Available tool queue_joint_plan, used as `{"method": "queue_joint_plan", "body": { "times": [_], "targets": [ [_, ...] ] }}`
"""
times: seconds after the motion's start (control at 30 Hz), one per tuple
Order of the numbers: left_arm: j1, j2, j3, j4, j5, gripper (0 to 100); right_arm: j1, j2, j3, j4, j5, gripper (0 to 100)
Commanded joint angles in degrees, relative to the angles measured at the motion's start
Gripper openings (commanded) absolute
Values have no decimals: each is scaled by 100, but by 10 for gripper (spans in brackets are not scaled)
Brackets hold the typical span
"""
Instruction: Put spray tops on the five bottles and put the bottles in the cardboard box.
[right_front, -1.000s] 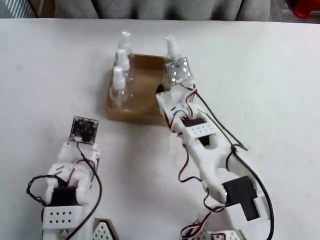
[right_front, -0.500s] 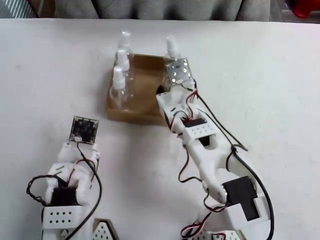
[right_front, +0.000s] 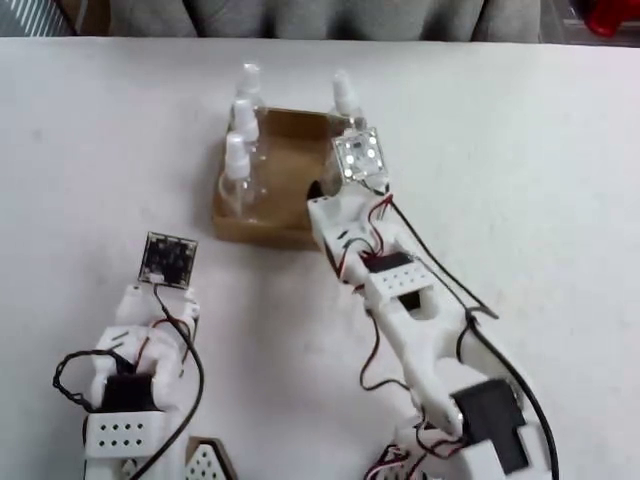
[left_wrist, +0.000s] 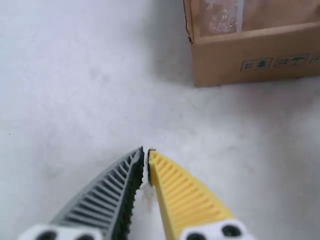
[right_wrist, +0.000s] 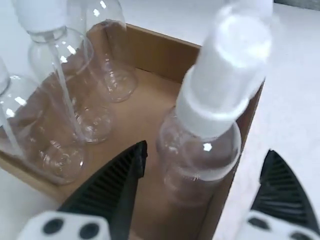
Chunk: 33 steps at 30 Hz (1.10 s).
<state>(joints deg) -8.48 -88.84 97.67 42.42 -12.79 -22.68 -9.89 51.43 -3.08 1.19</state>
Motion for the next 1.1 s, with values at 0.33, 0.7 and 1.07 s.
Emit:
{"method": "queue_joint_plan", "body": {
  "times": [0.33,0.7,1.07],
  "targets": [
    [48,-48,-26,-229,-79,24,-101,-602,114,-22,-44,299],
    [40,-48,-26,-229,-79,24,-40,-3301,1793,1200,1002,298],
    [40,-48,-26,-193,-79,23,593,-6308,3666,2105,1029,259]
  ]
}}
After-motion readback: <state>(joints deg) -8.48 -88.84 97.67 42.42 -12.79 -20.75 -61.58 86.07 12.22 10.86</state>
